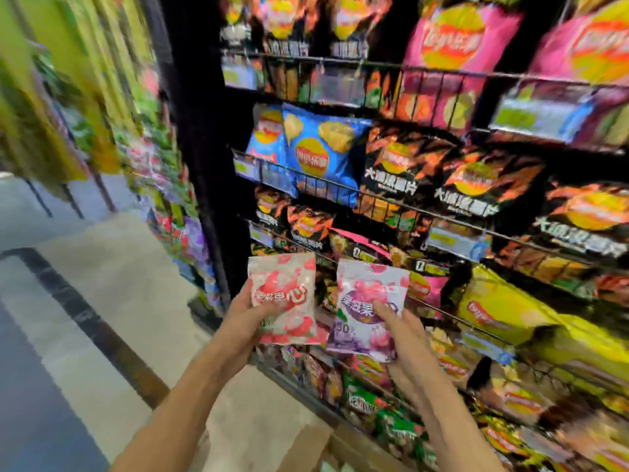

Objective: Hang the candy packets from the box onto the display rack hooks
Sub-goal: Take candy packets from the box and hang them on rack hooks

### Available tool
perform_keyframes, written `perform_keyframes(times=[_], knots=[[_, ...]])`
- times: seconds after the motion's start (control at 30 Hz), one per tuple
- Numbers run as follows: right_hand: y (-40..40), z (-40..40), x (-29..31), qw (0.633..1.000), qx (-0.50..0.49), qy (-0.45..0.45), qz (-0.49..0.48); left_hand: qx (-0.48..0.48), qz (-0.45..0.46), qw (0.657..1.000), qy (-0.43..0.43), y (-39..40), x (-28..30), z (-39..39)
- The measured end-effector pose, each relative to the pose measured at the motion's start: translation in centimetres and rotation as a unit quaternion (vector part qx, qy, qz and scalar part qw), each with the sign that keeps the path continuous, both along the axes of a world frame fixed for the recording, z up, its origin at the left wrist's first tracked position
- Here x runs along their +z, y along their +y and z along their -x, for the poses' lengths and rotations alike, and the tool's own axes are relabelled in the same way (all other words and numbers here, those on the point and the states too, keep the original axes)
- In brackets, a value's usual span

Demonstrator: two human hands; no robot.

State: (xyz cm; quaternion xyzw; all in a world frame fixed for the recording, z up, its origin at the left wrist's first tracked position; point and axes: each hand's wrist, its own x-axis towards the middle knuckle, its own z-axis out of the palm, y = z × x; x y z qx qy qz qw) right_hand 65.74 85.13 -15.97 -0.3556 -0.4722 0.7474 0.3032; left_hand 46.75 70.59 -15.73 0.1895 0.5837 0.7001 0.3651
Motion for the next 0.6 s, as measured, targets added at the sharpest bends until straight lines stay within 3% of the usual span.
perform_keyframes(times=[0.3, 0.6], knots=[[-4.8, 8.5, 7.9, 0.990, 0.115, 0.052, -0.063, 0.161, -0.021, 0.981, 0.106, -9.3, 8.0, 5.4], [-12.1, 20.7, 10.6, 0.955, 0.237, 0.061, -0.169, 0.231, -0.013, 0.968, 0.102, -17.5, 9.5, 15.7]])
